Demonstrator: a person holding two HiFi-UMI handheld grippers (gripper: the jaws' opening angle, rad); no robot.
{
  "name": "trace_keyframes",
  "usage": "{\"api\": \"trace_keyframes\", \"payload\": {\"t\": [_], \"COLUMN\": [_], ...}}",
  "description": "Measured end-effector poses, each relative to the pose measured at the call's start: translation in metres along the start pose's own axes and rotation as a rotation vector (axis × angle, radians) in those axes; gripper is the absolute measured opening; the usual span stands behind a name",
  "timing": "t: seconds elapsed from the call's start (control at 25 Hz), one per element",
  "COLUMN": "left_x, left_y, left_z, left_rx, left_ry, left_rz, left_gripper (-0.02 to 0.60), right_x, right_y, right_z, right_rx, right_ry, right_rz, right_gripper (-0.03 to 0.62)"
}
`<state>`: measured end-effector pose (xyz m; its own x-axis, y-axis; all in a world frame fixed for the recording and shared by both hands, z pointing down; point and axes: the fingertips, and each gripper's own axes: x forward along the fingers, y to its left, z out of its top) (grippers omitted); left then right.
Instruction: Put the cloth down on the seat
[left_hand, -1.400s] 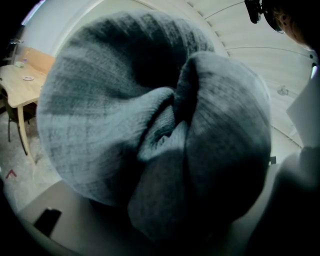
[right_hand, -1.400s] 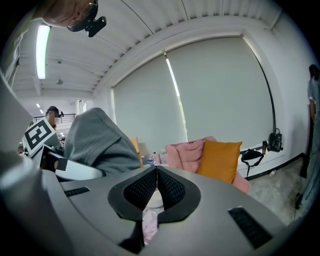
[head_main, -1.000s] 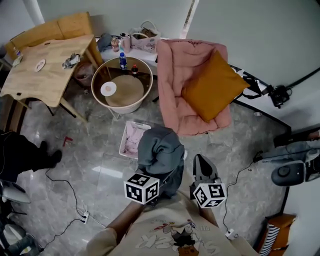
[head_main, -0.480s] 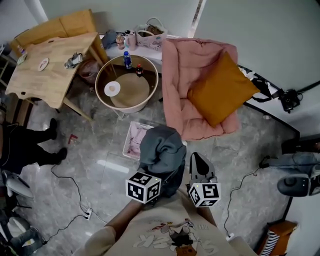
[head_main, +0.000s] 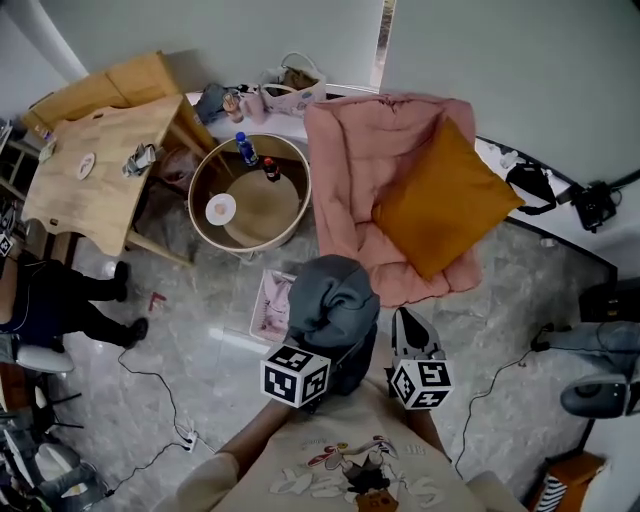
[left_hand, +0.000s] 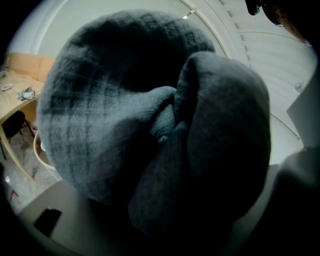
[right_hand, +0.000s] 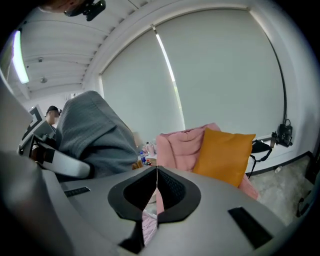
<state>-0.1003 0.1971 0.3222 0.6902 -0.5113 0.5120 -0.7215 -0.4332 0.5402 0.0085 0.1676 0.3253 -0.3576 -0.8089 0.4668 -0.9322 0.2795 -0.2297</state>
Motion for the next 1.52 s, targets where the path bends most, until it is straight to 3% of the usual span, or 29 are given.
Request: {"api": "trace_keyframes", "payload": {"t": [0.28, 0.72, 1.16, 1.52], "left_x": [0.057, 0.144, 0.148, 0.149], "left_y": [-0.007, -0.007, -0.009, 0.002], "left_z": [0.058, 0.109, 0.134, 0.129], "left_rx": [0.021, -0.006, 0.083, 0.076], "left_ry": [-0.015, -0.045, 0.006, 0.011], "left_rz": [0.057, 0.171, 0.254, 0.253], "left_gripper": [0.351, 0.351, 0.353, 0.353], "right_x": [0.046, 0.103, 0.125, 0.128], "right_y": [-0.052, -0.122, -0.136, -0.132], "right_z": [0.052, 0.081, 0.085, 0.082], "right_rx": [0.029, 0.001, 0.165, 0.155], "right_ry": [-0.008, 0.015, -0.037, -0.028], "right_rz": [0.09, 0.221, 0.257, 0.243], "right_gripper": [0.02, 0.02, 0.02, 0.02]}}
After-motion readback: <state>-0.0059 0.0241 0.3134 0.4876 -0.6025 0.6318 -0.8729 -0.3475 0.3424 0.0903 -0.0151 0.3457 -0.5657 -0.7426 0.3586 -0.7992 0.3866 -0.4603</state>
